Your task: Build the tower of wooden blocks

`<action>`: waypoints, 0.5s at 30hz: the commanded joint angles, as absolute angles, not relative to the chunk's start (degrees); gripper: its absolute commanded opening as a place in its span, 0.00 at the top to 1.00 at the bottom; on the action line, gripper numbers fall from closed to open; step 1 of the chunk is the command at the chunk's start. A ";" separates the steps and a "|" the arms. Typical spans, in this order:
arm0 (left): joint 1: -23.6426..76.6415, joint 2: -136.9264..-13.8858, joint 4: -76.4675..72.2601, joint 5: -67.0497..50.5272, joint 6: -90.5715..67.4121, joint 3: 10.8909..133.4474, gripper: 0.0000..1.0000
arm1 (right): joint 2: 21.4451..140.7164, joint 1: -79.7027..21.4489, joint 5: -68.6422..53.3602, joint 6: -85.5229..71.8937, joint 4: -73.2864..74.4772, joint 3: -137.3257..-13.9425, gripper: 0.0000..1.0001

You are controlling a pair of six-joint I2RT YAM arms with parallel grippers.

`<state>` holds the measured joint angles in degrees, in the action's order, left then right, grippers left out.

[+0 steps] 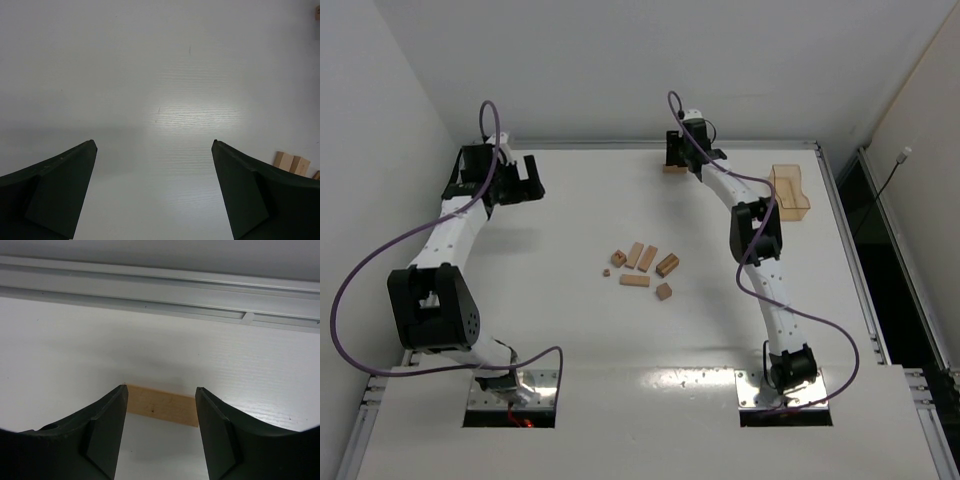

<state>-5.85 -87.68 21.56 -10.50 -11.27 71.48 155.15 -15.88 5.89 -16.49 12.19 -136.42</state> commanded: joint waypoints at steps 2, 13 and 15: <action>-7.56 -85.69 22.24 -12.48 -12.57 73.92 0.00 | 153.11 -15.56 3.96 -18.63 12.74 -137.20 0.46; -8.61 -86.31 25.92 -15.64 -13.62 76.03 0.00 | 153.63 -13.97 3.34 -21.97 15.03 -137.90 0.46; -8.61 -86.84 25.93 -16.25 -13.62 76.03 0.00 | 154.15 -13.45 3.34 -23.46 15.56 -138.51 0.44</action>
